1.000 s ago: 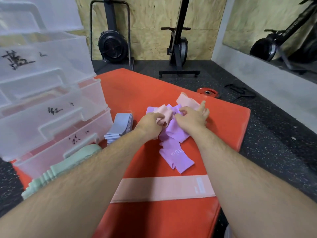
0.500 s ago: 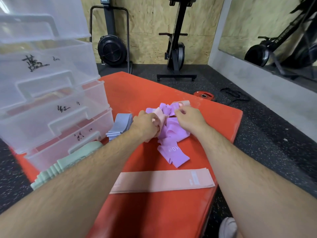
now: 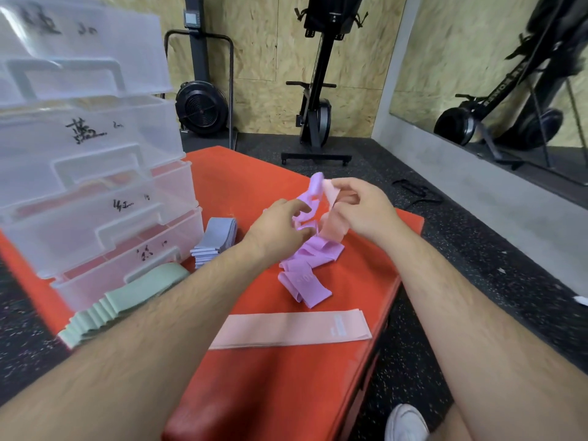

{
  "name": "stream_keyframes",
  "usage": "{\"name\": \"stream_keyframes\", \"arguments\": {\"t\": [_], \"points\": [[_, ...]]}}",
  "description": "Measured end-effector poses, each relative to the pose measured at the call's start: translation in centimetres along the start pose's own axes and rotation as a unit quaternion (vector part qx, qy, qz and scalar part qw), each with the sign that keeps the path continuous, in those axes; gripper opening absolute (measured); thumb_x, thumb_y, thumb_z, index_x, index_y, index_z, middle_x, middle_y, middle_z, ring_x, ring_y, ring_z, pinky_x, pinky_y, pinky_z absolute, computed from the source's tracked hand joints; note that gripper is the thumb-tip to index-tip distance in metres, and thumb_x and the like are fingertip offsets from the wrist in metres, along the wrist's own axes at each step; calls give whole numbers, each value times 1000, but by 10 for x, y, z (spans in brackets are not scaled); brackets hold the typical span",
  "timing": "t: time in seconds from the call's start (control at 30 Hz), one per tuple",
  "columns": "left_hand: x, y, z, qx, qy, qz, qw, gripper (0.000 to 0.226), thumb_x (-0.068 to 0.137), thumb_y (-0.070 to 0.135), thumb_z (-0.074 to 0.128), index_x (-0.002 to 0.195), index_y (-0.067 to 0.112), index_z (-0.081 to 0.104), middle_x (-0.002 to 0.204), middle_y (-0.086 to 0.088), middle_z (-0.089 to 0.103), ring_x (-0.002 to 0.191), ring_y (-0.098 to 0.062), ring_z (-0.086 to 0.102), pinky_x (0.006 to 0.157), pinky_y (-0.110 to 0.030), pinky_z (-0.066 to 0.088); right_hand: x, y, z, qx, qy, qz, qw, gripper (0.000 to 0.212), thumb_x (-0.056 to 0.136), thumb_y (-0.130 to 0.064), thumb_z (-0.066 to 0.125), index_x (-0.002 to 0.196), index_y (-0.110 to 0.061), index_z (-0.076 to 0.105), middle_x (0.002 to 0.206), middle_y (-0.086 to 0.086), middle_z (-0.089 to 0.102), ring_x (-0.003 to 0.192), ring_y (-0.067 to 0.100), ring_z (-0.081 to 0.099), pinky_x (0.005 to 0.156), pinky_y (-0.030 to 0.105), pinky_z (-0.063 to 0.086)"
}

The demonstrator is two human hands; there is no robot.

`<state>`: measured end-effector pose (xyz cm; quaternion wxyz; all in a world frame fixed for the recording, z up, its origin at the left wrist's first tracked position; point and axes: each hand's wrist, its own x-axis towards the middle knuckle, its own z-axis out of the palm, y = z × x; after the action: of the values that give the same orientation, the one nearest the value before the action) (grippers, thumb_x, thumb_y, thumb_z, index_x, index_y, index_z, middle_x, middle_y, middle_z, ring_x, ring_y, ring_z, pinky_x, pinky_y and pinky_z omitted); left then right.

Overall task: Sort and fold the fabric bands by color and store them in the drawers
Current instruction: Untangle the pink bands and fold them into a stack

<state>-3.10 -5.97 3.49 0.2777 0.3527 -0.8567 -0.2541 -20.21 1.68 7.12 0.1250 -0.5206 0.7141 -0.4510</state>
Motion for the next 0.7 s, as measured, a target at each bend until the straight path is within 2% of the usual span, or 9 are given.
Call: {"name": "stream_keyframes", "arguments": {"t": [0.1, 0.17, 0.23, 0.33, 0.43, 0.53, 0.57, 0.63, 0.7], "points": [[-4, 5, 2, -53, 7, -6, 999, 48, 86, 37, 71, 129, 24, 54, 122, 3, 56, 105, -13, 57, 87, -30, 48, -3, -1, 1, 27, -40, 3, 999, 49, 85, 0, 54, 118, -34, 67, 114, -1, 69, 97, 19, 68, 86, 34, 56], [-4, 6, 1, -105, 4, -26, 994, 49, 84, 37, 74, 127, 24, 54, 120, 7, 58, 106, -12, 58, 89, -33, 51, -5, -4, 3, 45, -65, 5, 997, 48, 87, 0, 56, 119, -34, 67, 116, -1, 69, 93, 23, 70, 87, 40, 56], [-2, 6, 2, -155, 8, -46, 987, 46, 83, 36, 76, 121, 23, 54, 115, 10, 61, 103, -9, 61, 87, -34, 53, -4, -9, 6, 70, -86, 0, 994, 51, 87, 3, 54, 125, -30, 64, 122, 0, 66, 88, 24, 72, 87, 41, 58], [3, 4, 5, -214, 36, -78, 973, 37, 81, 32, 79, 107, 20, 57, 106, 6, 66, 96, -10, 64, 80, -28, 52, -4, -15, 15, 105, -105, -5, 989, 59, 88, 11, 50, 135, -23, 55, 125, 4, 62, 87, 24, 69, 76, 34, 56], [7, 2, 7, -335, 51, -134, 931, 25, 83, 18, 77, 100, 18, 59, 104, -5, 71, 93, -15, 67, 71, -24, 47, -8, -21, 22, 143, -111, 5, 984, 65, 89, 14, 47, 141, -25, 47, 115, 4, 65, 75, 16, 64, 69, 26, 52], [11, 0, 7, -379, 30, -156, 912, 14, 87, 17, 72, 94, 19, 60, 92, -1, 73, 92, -16, 71, 75, -29, 49, -7, -24, 26, 153, -97, 9, 983, 62, 92, 12, 47, 144, -23, 43, 106, 4, 67, 67, 4, 62, 57, 13, 49], [12, 0, 6, -377, 29, -155, 913, 9, 89, 17, 70, 91, 20, 61, 85, 4, 72, 87, -14, 71, 77, -30, 50, -6, -25, 25, 138, -90, 5, 986, 60, 92, 10, 46, 143, -22, 44, 107, 1, 68, 75, 1, 65, 59, 10, 48], [15, 0, 3, -366, 29, -152, 918, 7, 92, 18, 65, 86, 21, 65, 76, 9, 70, 77, -9, 67, 76, -29, 49, -5, -24, 23, 98, -81, -6, 992, 59, 91, 6, 47, 141, -23, 46, 111, -5, 70, 99, 3, 64, 72, 10, 46], [16, -3, -1, -368, 21, -152, 917, 10, 93, 22, 64, 85, 18, 69, 75, 6, 72, 77, -12, 66, 74, -29, 47, -4, -19, 21, 82, -80, -1, 993, 59, 87, 4, 53, 138, -25, 49, 108, -10, 71, 103, 4, 63, 78, 14, 48]]}}
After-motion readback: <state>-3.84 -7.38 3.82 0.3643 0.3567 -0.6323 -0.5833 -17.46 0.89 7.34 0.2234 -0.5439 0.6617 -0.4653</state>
